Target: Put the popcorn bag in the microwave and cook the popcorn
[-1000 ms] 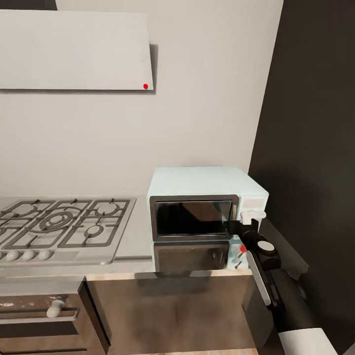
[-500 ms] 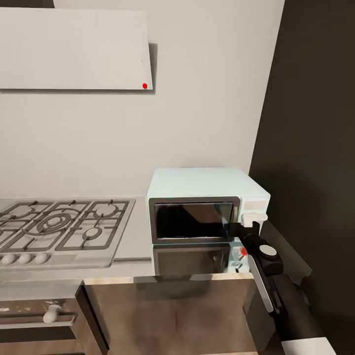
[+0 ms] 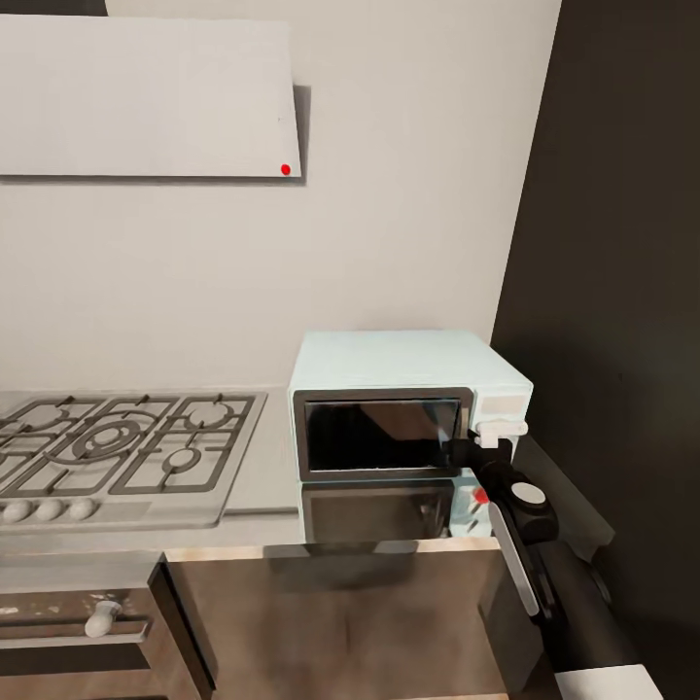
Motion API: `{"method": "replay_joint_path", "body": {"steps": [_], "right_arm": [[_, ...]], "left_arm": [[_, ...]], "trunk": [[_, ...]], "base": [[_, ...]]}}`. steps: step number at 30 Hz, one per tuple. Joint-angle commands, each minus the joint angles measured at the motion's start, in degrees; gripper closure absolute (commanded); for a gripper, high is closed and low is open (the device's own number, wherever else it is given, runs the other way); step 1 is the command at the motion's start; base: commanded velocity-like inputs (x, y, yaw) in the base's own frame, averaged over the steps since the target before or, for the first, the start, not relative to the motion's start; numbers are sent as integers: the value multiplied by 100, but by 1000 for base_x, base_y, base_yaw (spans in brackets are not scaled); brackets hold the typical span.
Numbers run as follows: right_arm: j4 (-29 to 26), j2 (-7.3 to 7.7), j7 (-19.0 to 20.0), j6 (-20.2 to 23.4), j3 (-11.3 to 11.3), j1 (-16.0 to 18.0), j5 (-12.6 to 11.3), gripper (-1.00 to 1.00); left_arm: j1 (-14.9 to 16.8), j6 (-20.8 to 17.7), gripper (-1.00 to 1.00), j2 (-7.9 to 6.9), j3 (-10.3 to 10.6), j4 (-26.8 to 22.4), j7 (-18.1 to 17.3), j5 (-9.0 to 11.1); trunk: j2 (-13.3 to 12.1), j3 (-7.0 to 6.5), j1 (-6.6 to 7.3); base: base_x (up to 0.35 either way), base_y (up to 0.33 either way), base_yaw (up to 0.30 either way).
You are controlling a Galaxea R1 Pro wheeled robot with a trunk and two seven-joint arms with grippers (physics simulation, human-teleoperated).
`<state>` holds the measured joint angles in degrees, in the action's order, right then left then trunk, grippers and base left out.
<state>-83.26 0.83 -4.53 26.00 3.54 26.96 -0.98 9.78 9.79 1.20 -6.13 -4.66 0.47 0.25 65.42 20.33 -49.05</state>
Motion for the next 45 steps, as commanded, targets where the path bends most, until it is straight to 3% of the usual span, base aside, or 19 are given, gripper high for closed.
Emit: {"method": "replay_joint_path", "body": {"steps": [1, 45], "right_arm": [[276, 5, -31, 12, 17, 222, -51, 100], [276, 5, -31, 12, 34, 214, -51, 100]], "left_arm": [[6, 21, -100, 3, -29, 9, 6, 3], [6, 23, -100, 11, -29, 9, 6, 1]], "trunk": [[1, 6, -1], [1, 6, -1]], "base": [[0, 0, 0], [-51, 0, 0]]}}
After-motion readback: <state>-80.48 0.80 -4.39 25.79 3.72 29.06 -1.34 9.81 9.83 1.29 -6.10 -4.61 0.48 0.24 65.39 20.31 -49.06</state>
